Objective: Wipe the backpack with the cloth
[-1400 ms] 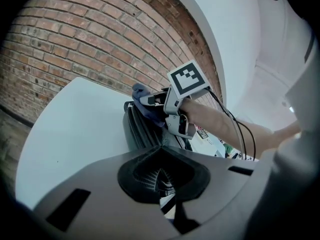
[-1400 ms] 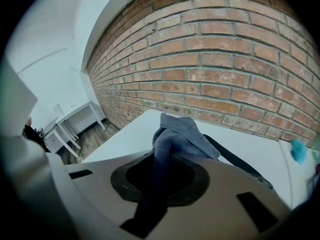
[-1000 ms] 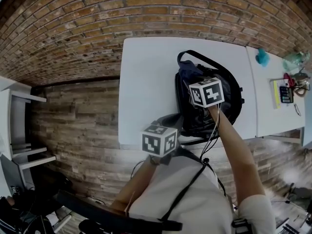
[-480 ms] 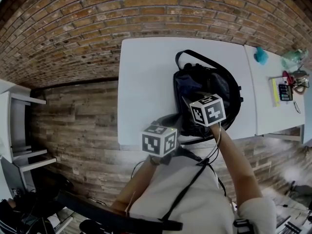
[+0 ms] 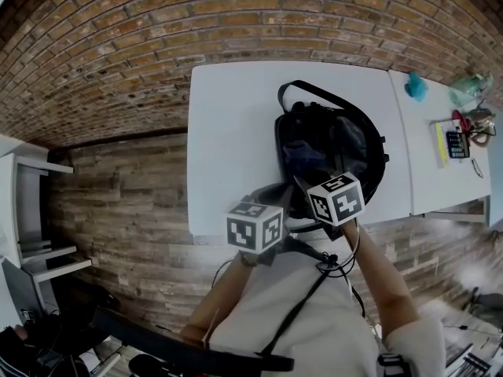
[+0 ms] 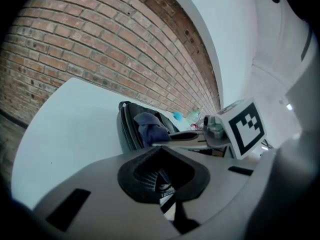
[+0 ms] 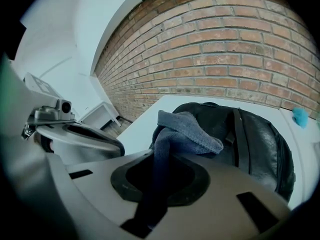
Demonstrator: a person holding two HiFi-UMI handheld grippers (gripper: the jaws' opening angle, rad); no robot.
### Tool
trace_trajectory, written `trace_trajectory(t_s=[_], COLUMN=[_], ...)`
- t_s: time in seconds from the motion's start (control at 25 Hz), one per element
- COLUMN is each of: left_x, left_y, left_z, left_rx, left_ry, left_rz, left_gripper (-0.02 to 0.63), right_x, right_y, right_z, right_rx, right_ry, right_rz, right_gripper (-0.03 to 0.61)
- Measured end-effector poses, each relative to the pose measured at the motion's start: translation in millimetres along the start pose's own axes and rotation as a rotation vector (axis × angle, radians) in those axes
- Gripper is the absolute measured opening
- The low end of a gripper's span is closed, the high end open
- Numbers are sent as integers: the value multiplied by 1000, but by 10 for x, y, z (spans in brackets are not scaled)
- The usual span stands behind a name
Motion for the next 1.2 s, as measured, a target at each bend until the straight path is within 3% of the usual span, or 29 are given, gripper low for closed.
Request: trace_trajectory(t_s=[1.2], left_x=[111], left_y=[115], left_z=[45], left_rx=[23], left_ry=[-32], left_rz=[9], left_gripper=[3], right_x=[-453], right_y=[-106], right_z=[596], right_rx=[168], right_ry=[-84], right_rz=[-109], right_gripper=[48])
Point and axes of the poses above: the fingertips, and each gripper's own axes: x forward along the fingers, y to its right, z out of its underside, the point moved 6 cm from there along -x, backward along the fingers, and after that the axes turned 6 degrees about y, right-handed, at the moved point
